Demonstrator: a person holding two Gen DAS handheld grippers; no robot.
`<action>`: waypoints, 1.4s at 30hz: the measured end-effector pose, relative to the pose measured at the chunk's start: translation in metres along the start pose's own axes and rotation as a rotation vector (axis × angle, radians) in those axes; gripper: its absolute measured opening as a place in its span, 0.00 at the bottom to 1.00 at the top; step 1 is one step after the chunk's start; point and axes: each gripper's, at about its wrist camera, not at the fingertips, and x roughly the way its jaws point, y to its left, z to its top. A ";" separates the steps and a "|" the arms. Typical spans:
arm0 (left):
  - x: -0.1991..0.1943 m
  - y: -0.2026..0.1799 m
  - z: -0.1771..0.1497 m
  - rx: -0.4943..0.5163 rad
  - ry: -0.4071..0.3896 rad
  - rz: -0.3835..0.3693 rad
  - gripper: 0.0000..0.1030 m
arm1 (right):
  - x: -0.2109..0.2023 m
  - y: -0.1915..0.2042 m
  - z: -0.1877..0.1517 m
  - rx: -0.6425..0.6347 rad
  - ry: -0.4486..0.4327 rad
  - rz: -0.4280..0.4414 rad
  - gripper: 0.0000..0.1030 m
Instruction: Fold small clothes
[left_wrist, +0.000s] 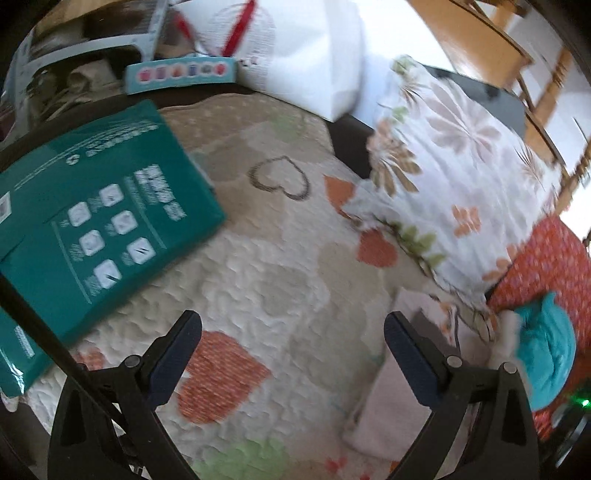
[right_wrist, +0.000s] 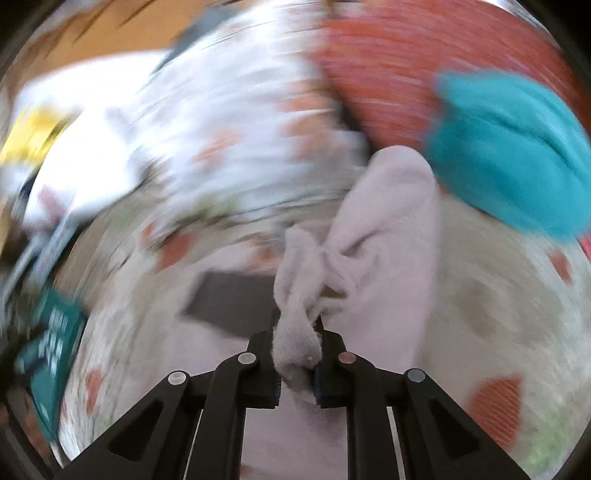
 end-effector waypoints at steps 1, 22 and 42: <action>-0.001 0.006 0.003 -0.017 -0.001 -0.001 0.96 | 0.010 0.023 -0.002 -0.059 0.018 0.013 0.10; -0.003 0.027 0.013 -0.088 0.004 -0.019 0.96 | 0.035 0.141 -0.069 -0.468 0.076 0.016 0.10; 0.008 0.008 0.008 -0.052 0.032 -0.017 0.96 | 0.069 0.090 -0.028 -0.230 0.204 0.124 0.11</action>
